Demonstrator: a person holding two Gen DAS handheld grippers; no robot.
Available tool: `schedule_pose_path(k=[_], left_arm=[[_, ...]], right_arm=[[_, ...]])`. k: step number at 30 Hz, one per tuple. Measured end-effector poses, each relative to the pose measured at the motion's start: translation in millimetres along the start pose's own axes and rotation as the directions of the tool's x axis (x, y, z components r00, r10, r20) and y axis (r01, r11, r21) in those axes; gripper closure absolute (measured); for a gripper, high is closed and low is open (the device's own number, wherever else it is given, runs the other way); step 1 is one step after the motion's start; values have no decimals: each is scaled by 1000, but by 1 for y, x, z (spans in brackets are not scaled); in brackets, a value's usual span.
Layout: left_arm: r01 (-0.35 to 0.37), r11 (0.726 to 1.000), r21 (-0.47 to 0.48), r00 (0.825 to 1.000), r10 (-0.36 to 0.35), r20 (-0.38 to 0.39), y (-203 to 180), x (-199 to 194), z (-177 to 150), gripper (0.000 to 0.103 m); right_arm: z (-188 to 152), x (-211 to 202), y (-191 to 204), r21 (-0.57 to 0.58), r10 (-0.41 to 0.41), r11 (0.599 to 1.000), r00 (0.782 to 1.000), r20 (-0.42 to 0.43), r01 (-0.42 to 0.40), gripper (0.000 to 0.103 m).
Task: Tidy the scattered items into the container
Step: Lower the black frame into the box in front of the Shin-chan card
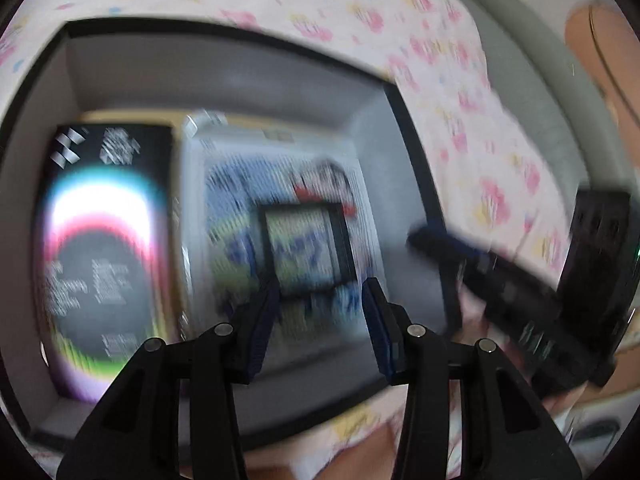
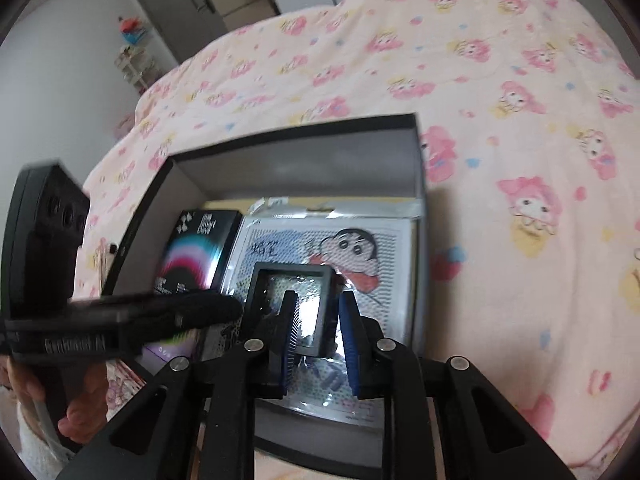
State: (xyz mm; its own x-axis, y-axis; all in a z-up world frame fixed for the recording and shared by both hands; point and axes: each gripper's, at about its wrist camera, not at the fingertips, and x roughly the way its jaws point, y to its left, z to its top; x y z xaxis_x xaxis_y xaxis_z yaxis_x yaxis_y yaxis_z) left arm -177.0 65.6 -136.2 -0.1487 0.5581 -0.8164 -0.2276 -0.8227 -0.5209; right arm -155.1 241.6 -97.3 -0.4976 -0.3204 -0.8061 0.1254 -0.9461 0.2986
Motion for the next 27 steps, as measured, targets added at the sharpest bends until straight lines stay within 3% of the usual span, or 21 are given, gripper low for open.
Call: schedule_pose_path(k=[3,7,12,14,16,21,25,27], left_arm=[[-53,997,57,994,59,-97,-13,18,-7,60],[-108,991,72,985,117,-128,-15,34,-3,62],[-104,994,24,989,106,-101,-8,39,19,64],[-118,993,30,991,120,-66,-10,27,23,64],[-89,994,63,996,91,-21,-15,8,18,62],[-179,980,86,983,181,-16,2,-9,8,62],[-162,986,43,987,162,-12,22,-20,12,62],[-142,989,48,990,143,-7,23,-21,14,62]], right_arm=[[-2,-6,-8,13,-34,999,999,14,34,84],[0,-4,-16,36,-44,998,999,5,44,84],[-2,-1,-7,-8,-49,999,999,1,49,84],[-5,1,-1,-37,-53,998,999,1,53,84],[-8,4,2,-53,-60,997,998,-16,59,84],[-12,11,22,-66,41,997,992,-120,-49,84],[-14,35,46,-160,2,986,977,-213,-36,84],[-9,51,44,-146,2,988,963,-268,-43,84]])
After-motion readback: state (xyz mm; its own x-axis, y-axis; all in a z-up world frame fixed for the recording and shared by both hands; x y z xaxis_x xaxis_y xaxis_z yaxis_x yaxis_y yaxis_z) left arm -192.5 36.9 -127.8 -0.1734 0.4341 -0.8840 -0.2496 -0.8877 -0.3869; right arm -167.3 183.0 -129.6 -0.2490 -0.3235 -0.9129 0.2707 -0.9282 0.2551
